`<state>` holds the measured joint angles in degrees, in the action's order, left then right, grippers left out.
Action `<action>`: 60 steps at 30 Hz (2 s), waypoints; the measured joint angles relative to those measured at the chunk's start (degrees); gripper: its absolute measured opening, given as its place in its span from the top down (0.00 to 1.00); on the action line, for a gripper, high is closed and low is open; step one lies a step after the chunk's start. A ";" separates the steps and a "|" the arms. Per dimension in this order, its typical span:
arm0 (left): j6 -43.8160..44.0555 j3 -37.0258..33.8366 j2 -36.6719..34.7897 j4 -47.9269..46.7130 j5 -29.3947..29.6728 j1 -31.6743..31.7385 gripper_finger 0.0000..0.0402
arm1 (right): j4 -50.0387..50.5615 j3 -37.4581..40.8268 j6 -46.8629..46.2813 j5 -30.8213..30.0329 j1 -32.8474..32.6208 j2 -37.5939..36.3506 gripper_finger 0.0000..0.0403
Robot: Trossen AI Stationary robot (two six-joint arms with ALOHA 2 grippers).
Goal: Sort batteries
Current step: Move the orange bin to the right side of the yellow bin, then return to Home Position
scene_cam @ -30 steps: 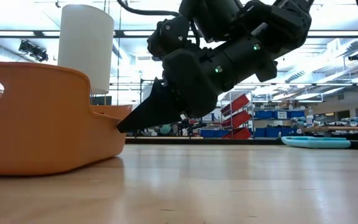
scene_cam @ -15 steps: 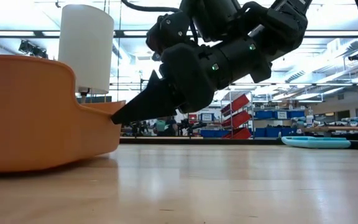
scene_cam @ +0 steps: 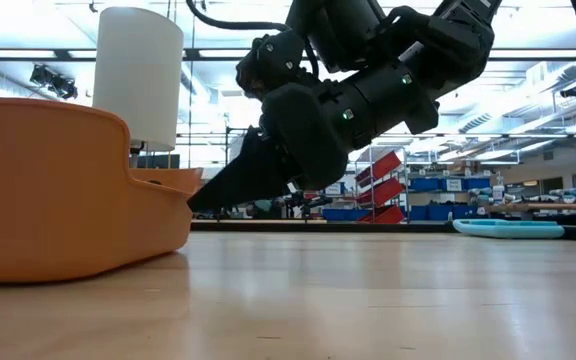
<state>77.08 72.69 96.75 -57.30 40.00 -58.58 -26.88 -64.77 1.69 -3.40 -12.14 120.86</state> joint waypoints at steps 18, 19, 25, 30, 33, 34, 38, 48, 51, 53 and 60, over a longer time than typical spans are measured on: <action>-3.15 -2.54 0.00 1.19 -8.25 3.84 1.00 | 0.40 0.00 -1.70 -0.07 -0.04 0.00 1.00; -3.15 -2.54 0.00 1.24 -8.58 3.84 1.00 | 0.40 0.00 -1.70 -0.07 -0.04 0.00 1.00; -3.15 -2.54 0.00 2.42 -8.80 3.84 1.00 | 0.40 0.00 -1.73 -0.09 -0.04 0.00 1.00; -3.14 -2.54 0.00 3.81 -8.80 3.84 1.00 | 0.40 0.00 -2.16 -0.11 -0.11 0.00 1.00; -3.19 -2.58 0.20 3.57 -8.44 3.84 1.00 | 0.40 0.00 -2.16 -0.12 -0.20 0.00 1.00; -3.21 -2.58 0.43 3.63 -8.34 3.84 1.00 | 0.37 0.00 -2.16 -0.12 -0.20 0.00 1.00; -3.26 -2.59 2.01 3.78 -8.70 3.86 1.00 | -0.10 0.00 -2.16 -0.11 -0.20 -0.01 1.00; -3.15 -2.58 2.95 5.06 -10.85 3.86 1.00 | -0.34 0.00 -2.16 -0.13 -0.20 -0.04 1.00; -3.15 -2.23 2.95 5.41 -11.49 3.77 1.00 | -0.44 0.00 -2.16 -0.13 -0.20 -0.04 1.00; -3.15 -1.94 2.95 5.39 -11.71 3.75 1.00 | -0.43 0.00 -2.16 -0.11 -0.20 -0.04 1.00; -3.15 -1.63 2.97 3.22 -11.18 3.73 1.00 | -0.47 0.00 -2.16 -0.13 -0.42 -0.04 1.00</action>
<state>73.93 71.06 99.72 -54.08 28.82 -54.85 -27.35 -64.77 -0.47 -3.53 -12.56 120.81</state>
